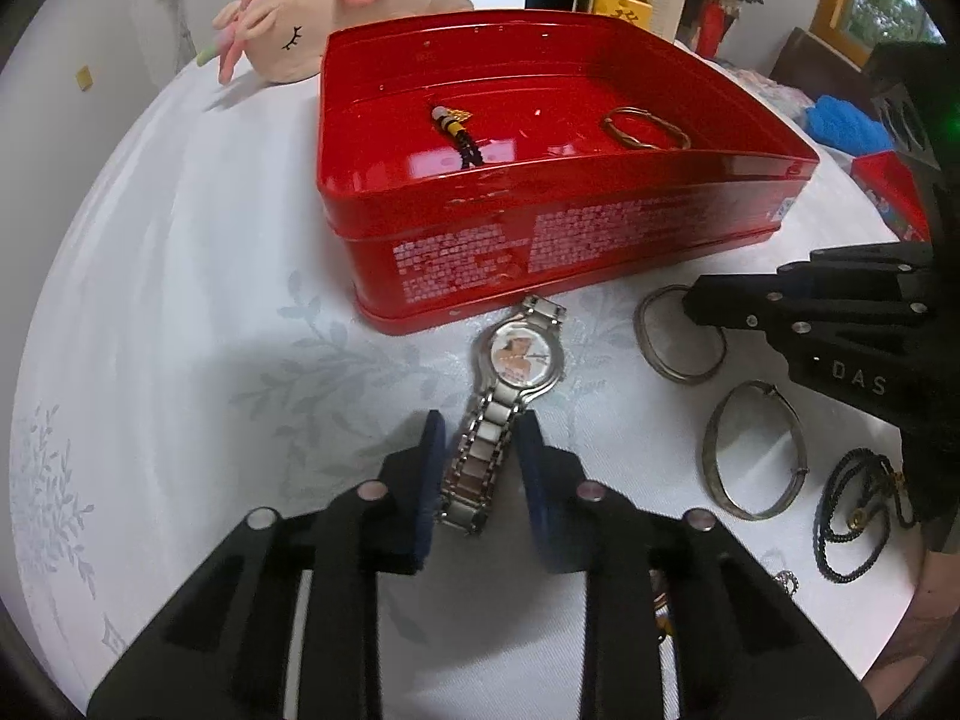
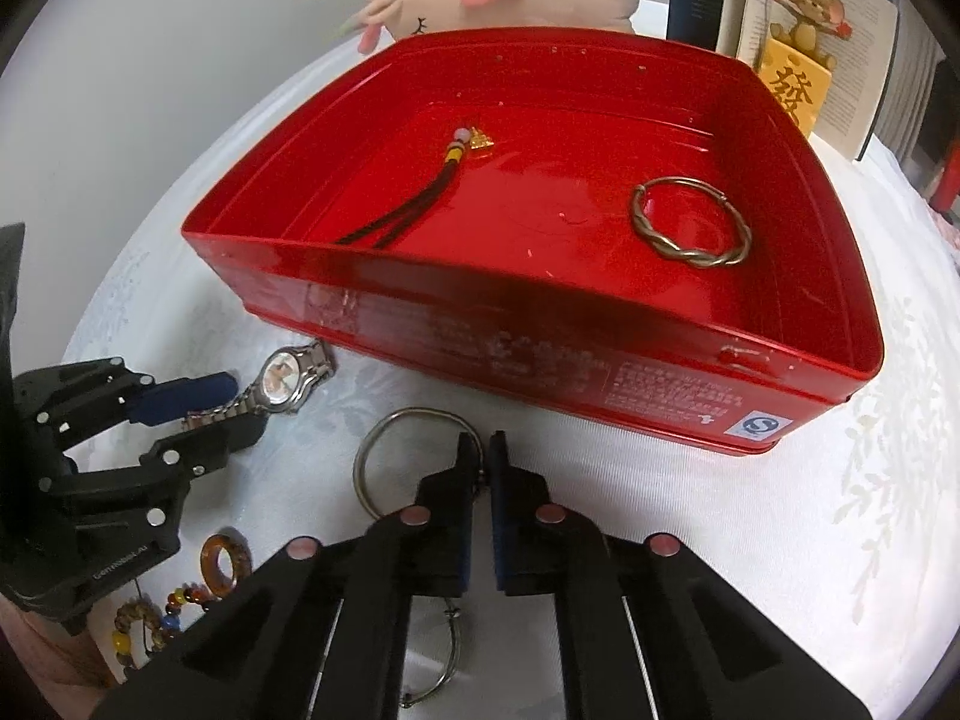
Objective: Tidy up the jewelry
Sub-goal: 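Grasp the wristwatch with the left tool while the right tool grasps the thin ring, lifting both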
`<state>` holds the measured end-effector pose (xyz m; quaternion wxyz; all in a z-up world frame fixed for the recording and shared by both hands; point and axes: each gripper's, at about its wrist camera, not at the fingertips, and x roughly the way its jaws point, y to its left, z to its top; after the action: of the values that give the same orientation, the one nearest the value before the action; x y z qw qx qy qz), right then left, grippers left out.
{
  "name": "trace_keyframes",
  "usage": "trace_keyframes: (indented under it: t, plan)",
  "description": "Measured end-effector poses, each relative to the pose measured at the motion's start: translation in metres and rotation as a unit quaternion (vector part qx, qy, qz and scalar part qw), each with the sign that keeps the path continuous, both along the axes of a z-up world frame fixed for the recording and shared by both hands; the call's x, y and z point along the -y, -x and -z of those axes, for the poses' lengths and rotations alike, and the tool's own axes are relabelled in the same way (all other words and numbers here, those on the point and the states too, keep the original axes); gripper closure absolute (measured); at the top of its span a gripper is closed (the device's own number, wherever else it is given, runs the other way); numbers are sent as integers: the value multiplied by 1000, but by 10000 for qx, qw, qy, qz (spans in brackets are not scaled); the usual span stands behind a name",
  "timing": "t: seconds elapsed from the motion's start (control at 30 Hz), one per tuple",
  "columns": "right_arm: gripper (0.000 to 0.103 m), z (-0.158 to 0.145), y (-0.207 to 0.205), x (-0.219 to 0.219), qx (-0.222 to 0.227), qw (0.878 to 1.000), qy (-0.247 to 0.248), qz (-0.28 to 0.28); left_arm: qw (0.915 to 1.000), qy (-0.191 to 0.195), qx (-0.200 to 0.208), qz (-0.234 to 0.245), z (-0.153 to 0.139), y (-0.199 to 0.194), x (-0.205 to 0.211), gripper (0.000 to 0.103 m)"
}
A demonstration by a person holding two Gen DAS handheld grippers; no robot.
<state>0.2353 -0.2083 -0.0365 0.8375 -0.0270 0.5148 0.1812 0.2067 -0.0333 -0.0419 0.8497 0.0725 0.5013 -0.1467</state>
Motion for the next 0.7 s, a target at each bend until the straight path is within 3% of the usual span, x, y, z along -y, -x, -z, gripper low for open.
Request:
trace_keyframes:
  t: [0.17, 0.2, 0.27, 0.5, 0.7]
  plan:
    - [98, -2, -1, 6, -53, 9996, -258, -25, 10000, 49, 68, 16, -3, 5, 1, 89]
    - [98, -3, -1, 7, -71, 9995, -316, -36, 9999, 132, 89, 1, -4, 6, -1, 96]
    - [98, -6, 1, 9, -35, 9993, -379, -52, 9993, 274, 236, 4, -12, 8, -4, 101]
    - [98, -19, 6, 18, 46, 9969, -787, -74, 9983, 484, 311, 83, -19, 11, -5, 102]
    - [98, -29, 7, 22, 110, 9940, -1083, -126, 9946, 923, 462, 76, -38, 17, -16, 103]
